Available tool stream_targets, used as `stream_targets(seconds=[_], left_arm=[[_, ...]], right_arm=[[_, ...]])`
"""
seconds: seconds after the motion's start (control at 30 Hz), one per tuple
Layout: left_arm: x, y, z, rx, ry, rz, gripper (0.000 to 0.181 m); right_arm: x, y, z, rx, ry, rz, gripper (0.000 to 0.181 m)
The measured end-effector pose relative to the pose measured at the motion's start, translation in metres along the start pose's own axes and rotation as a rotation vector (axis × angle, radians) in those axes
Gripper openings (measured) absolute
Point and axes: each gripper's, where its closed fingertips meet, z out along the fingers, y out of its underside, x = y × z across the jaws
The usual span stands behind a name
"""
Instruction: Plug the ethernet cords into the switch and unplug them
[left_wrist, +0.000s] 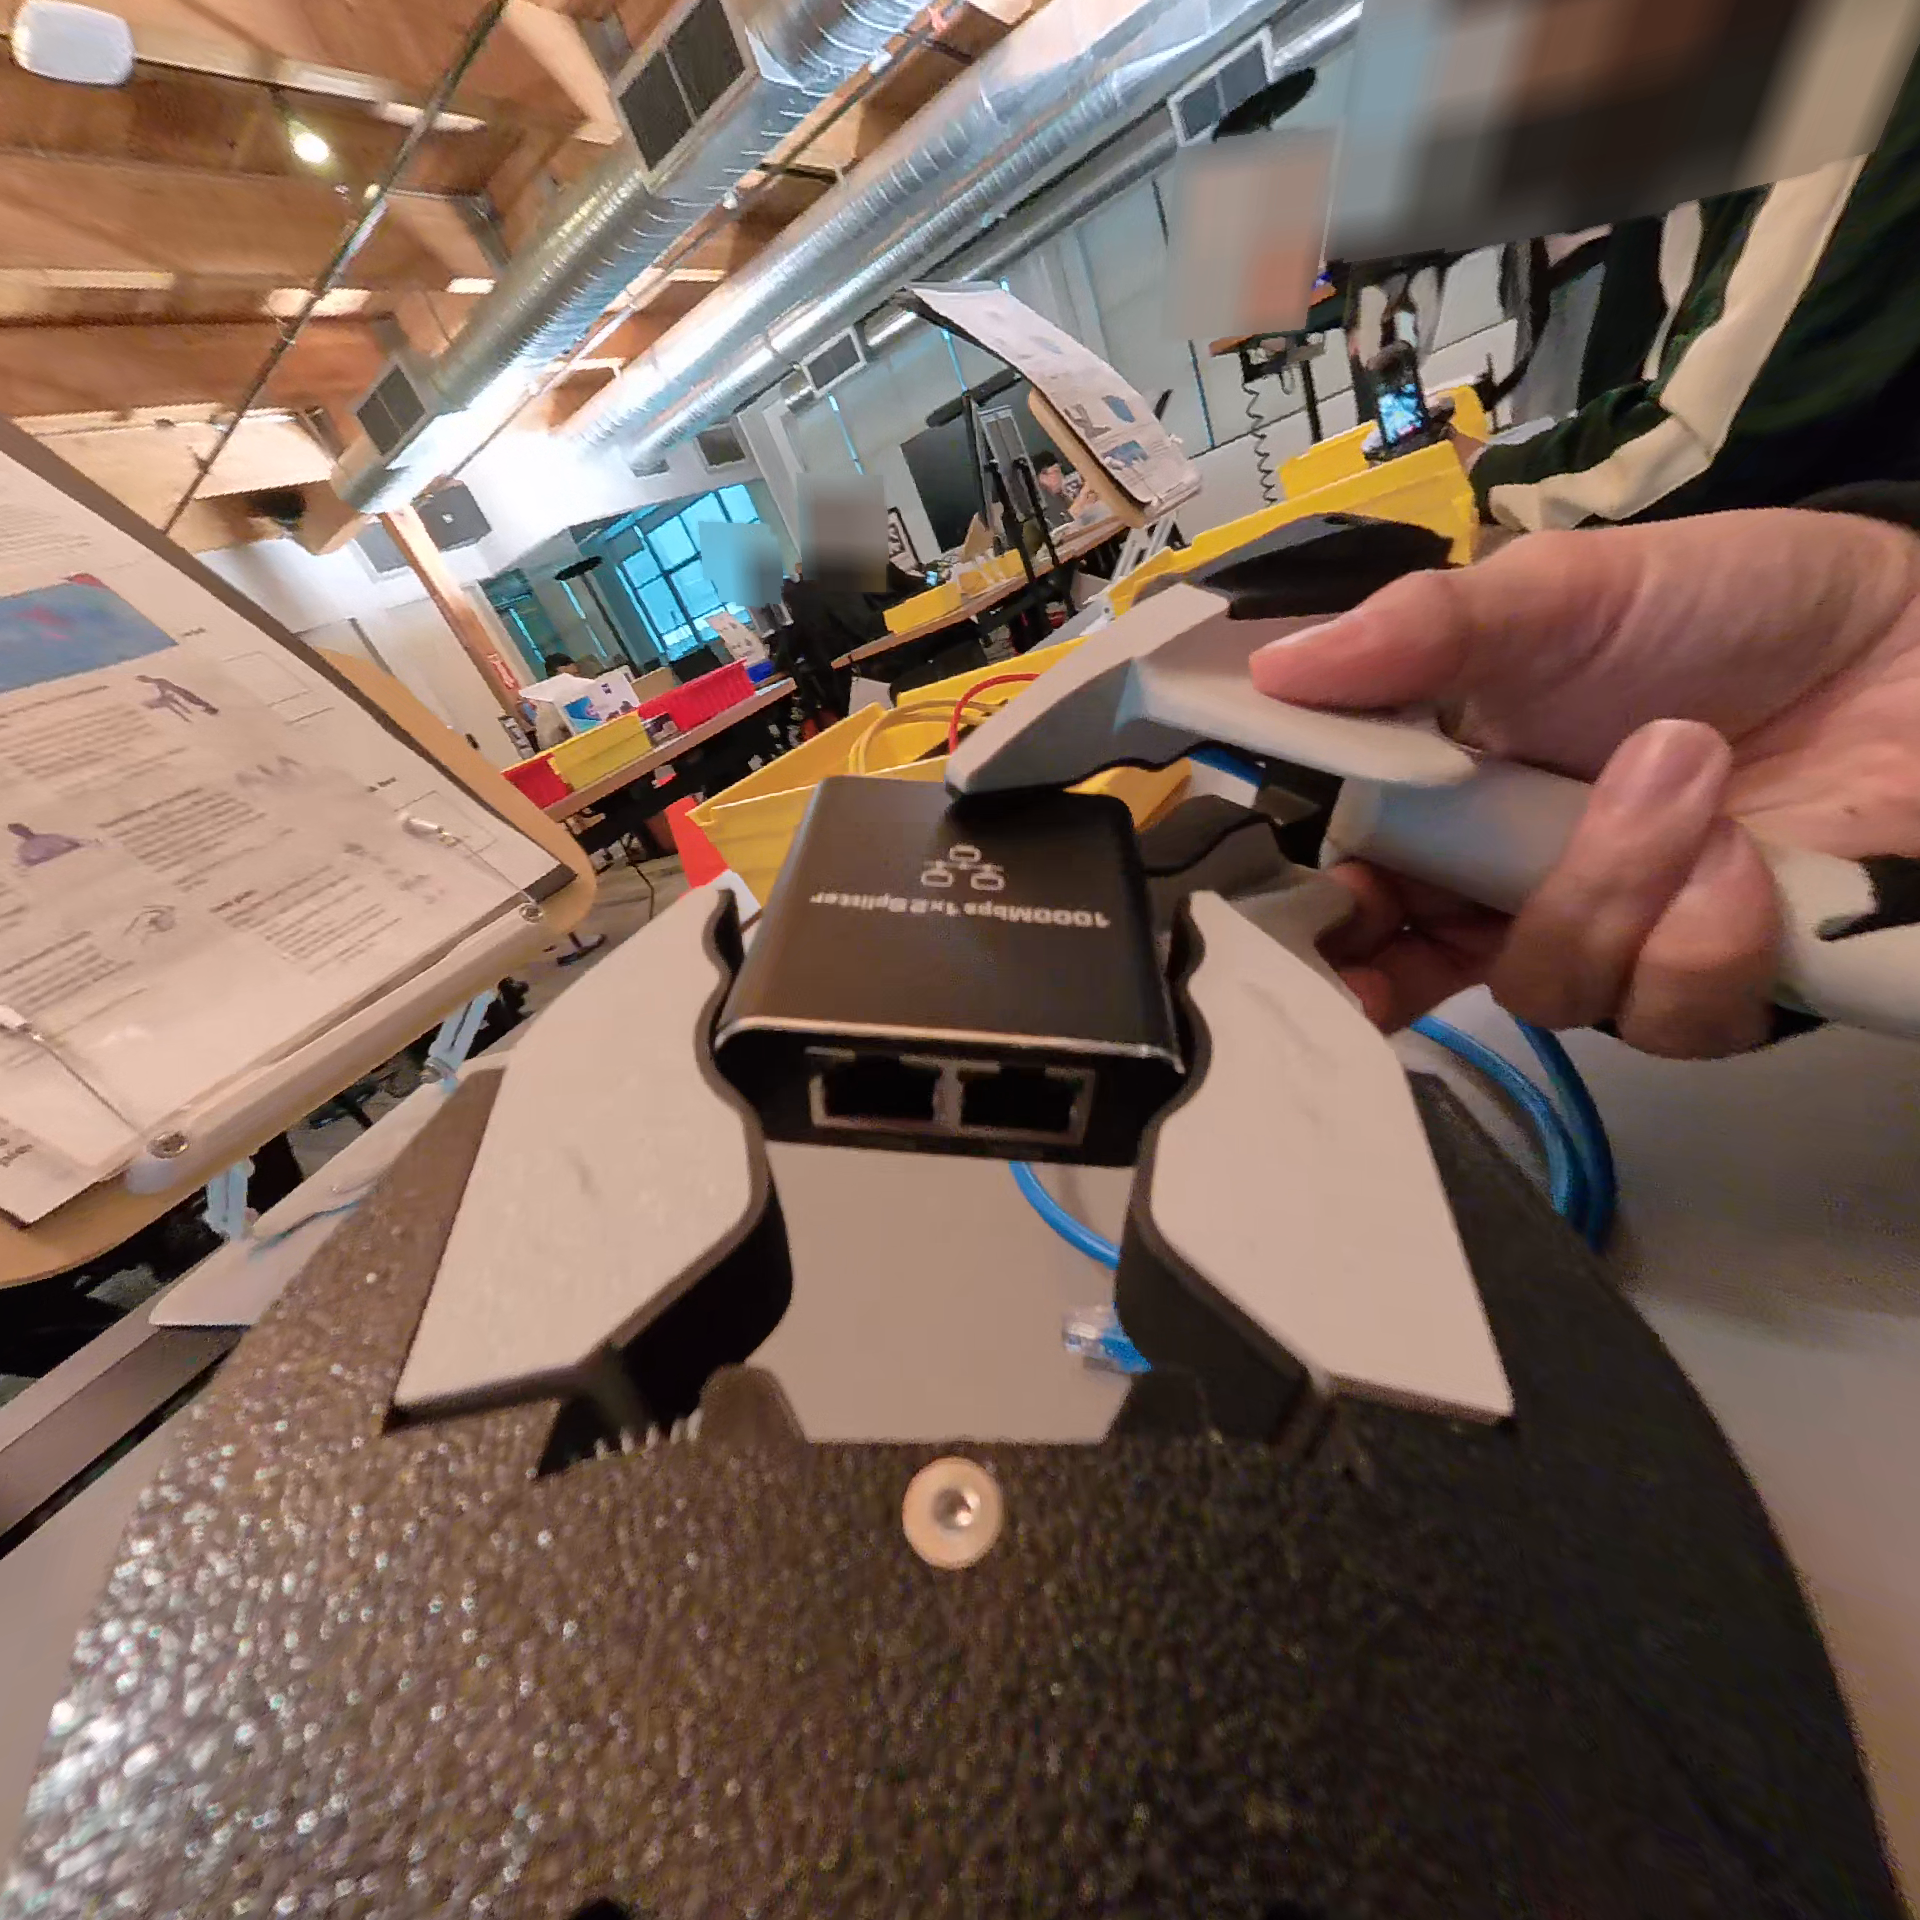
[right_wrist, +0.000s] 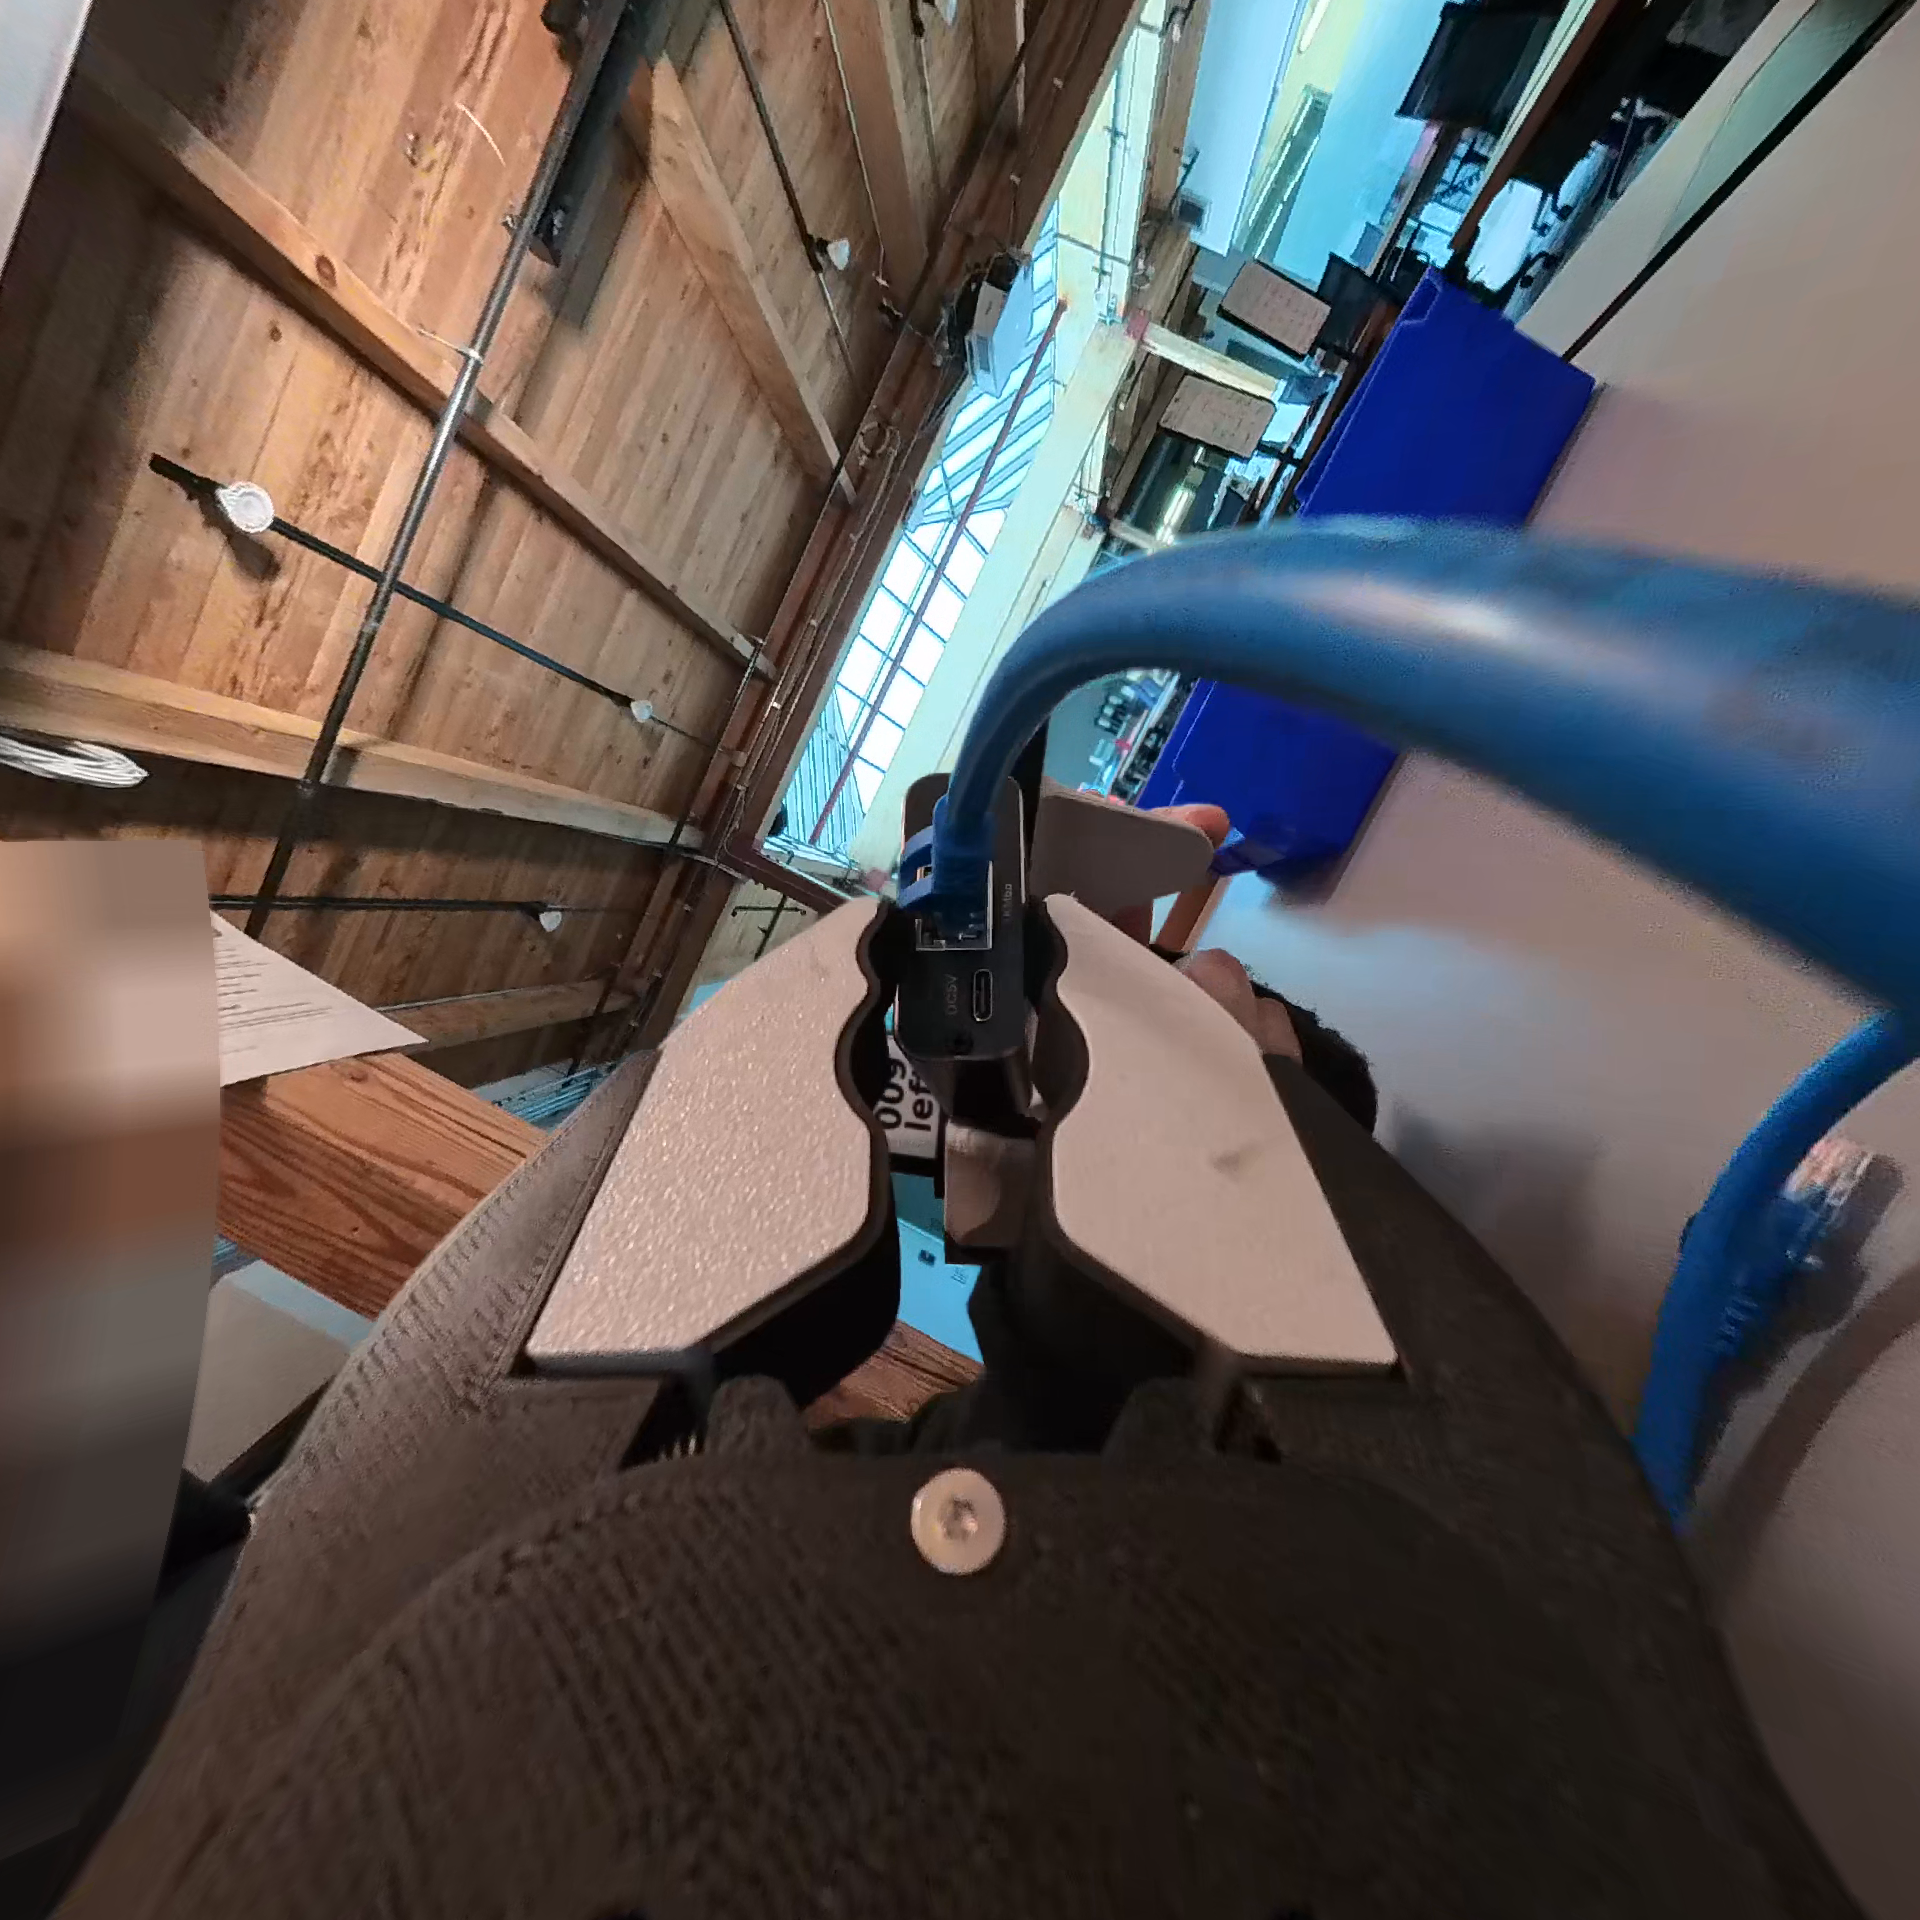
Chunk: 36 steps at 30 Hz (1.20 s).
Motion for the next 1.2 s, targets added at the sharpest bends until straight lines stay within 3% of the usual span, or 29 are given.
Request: stream_targets(seconds=[0.33,0.47,0.77,1.0,1.2], left_arm=[[0.0,0.01,0.005,-0.066,-0.013,-0.025,0.075],[-0.006,0.01,0.004,-0.051,-0.042,-0.094,0.074],[-0.01,0.014,0.006,-0.065,-0.05,-0.188,0.074],[-0.001,0.02,0.016,-0.125,-0.065,-0.175,0.074],[-0.001,0.026,0.019,-0.162,-0.104,-0.156,0.074]], right_arm=[[0.004,-0.006,-0.005,-0.007,0.047,-0.11,0.023],[0.002,-0.016,-0.012,0.045,0.087,-0.208,0.039],[0.009,-0.021,-0.008,0.155,0.071,-0.127,0.035],[0.015,-0.029,-0.015,0.257,0.069,-0.041,0.014],[0.021,-0.031,-0.019,0.289,0.091,-0.028,0.013]])
